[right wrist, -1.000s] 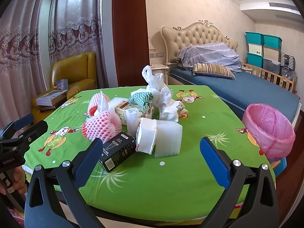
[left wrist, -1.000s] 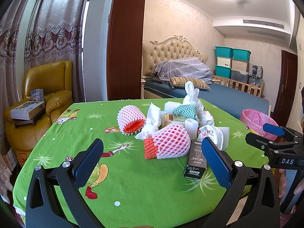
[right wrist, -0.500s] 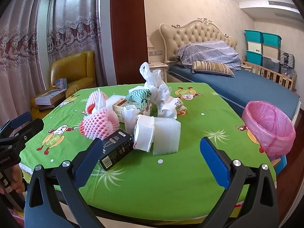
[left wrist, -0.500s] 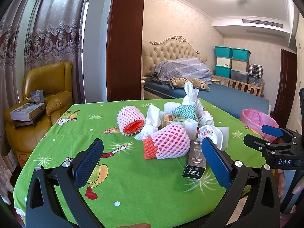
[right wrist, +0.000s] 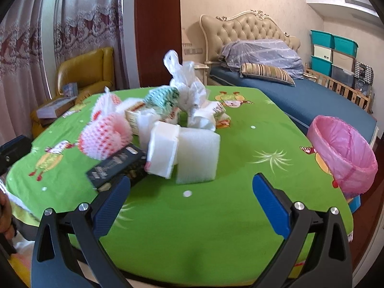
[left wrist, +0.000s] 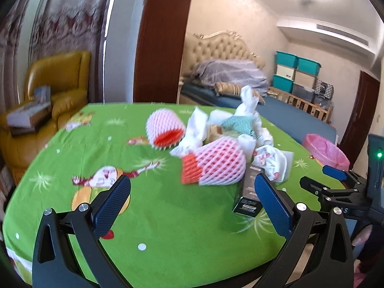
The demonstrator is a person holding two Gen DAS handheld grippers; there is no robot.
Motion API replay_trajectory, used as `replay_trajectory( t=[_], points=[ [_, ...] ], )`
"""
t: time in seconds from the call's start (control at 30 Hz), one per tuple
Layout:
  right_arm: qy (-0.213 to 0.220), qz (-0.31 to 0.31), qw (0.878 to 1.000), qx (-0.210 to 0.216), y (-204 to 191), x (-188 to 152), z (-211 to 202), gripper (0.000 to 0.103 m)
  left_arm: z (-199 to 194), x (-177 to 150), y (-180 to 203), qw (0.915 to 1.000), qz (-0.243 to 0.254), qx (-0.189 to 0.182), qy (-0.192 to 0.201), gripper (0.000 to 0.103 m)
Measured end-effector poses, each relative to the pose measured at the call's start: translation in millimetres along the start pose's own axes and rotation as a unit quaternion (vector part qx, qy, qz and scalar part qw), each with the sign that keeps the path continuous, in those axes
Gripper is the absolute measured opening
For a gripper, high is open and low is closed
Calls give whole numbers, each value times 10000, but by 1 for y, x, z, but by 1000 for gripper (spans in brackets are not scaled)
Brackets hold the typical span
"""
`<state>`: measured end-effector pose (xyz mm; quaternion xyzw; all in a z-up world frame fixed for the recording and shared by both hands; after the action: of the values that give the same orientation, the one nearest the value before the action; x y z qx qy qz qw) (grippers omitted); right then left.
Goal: Collect trash
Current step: 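Grasp a white foam block with the right tool while the left grasps the DORMI box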
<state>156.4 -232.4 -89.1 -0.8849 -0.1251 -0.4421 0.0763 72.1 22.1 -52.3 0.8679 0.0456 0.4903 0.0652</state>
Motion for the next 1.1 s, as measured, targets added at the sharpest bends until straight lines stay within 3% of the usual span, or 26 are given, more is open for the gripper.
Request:
replay_trajectory(
  t=[0.1,0.27,0.4,0.47,0.5,0.63,0.77,0.8,0.83,1.1],
  points=[
    [-189,34,9998,-17,8,7,18,99,11,-1,-6,9996,-128,-120,-224,97],
    [-442,495,9973,327,15,25,44,99,29,3,-7,9987,28,-131,-483,97],
    [-530,547,9965,352,7,38,60,98,42,3,3,9953,568,-256,-736,97],
    [-516,521,9964,419,0,41,64,89,44,4,5,9929,942,-115,-716,97],
    [-501,498,9966,430,-3,41,64,78,44,4,6,9914,1123,-36,-674,97],
    [-492,294,9974,442,-18,34,61,52,38,-2,5,9886,1284,-238,-746,97],
    [-524,154,9976,428,-25,28,64,46,41,-16,9,9867,1242,-487,-927,97],
    [-496,132,9976,454,-25,28,64,36,43,-19,13,9855,1281,-536,-973,97],
    [-450,101,9975,527,-27,28,62,32,44,-21,17,9842,1351,-570,-995,97],
    [213,77,9970,740,-19,41,21,32,60,-19,58,9745,1600,-1044,-1174,97]
  ],
)
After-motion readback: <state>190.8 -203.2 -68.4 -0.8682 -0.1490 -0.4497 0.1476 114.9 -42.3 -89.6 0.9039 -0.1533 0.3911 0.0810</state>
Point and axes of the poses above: each gripper's, at about its wrist camera, not at the fingertips, and z roughly the way its jaws point, y to its right, x to its top, the point moved 6 cm from there along z, roughly the way its jaws point, and after that the axes turned 3 degrees about -y, right-handed, at the moved point
